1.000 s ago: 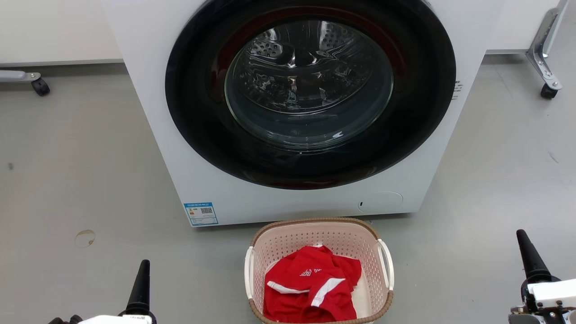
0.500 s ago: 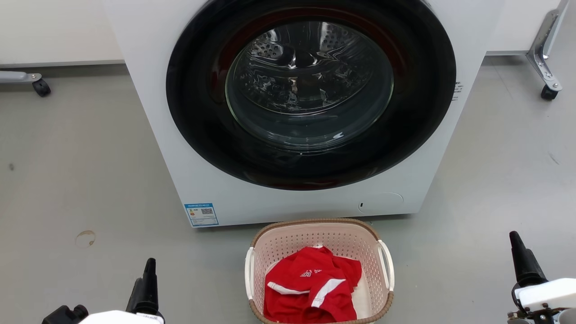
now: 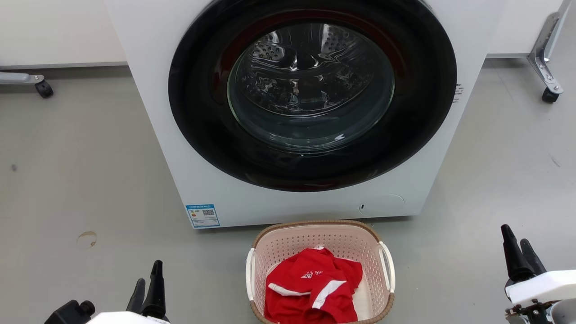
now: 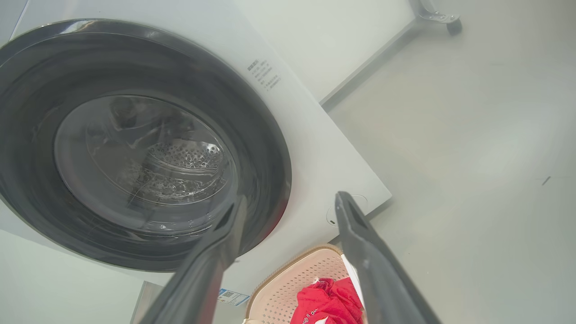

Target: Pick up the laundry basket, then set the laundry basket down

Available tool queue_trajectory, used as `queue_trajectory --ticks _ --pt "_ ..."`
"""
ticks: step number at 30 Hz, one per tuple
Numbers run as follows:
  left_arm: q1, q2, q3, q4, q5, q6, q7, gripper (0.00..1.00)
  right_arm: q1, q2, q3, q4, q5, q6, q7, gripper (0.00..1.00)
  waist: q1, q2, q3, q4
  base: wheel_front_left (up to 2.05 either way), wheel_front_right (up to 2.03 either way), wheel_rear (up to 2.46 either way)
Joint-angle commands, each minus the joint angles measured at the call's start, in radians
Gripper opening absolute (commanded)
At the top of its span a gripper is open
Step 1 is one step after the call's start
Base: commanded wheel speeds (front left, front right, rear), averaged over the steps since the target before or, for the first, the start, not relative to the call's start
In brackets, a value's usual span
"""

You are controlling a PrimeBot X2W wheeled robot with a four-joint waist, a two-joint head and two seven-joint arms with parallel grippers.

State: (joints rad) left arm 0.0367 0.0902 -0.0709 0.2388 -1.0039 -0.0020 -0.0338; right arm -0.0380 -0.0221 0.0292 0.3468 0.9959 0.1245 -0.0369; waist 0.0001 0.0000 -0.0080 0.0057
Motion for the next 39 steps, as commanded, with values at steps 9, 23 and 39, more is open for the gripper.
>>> queue_trajectory --ticks 9,23,39 --pt "-0.013 0.028 -0.010 -0.060 0.091 0.029 0.003 1.00 -0.047 -0.042 0.029 -0.057 -0.104 0.004 -0.033 1.00 -0.0001 0.0000 -0.004 0.003 0.00 0.00 0.00" --pt "0.005 0.052 -0.039 -0.120 0.211 0.074 0.011 1.00 -0.038 -0.055 0.042 -0.113 -0.243 0.004 -0.042 1.00 -0.0001 0.0000 -0.004 0.004 0.00 0.00 0.00" --pt "0.020 0.090 -0.084 -0.168 0.375 0.124 -0.009 1.00 -0.040 -0.065 0.072 -0.133 -0.403 0.005 -0.065 1.00 -0.0001 0.0000 -0.006 0.006 0.00 0.00 0.00"
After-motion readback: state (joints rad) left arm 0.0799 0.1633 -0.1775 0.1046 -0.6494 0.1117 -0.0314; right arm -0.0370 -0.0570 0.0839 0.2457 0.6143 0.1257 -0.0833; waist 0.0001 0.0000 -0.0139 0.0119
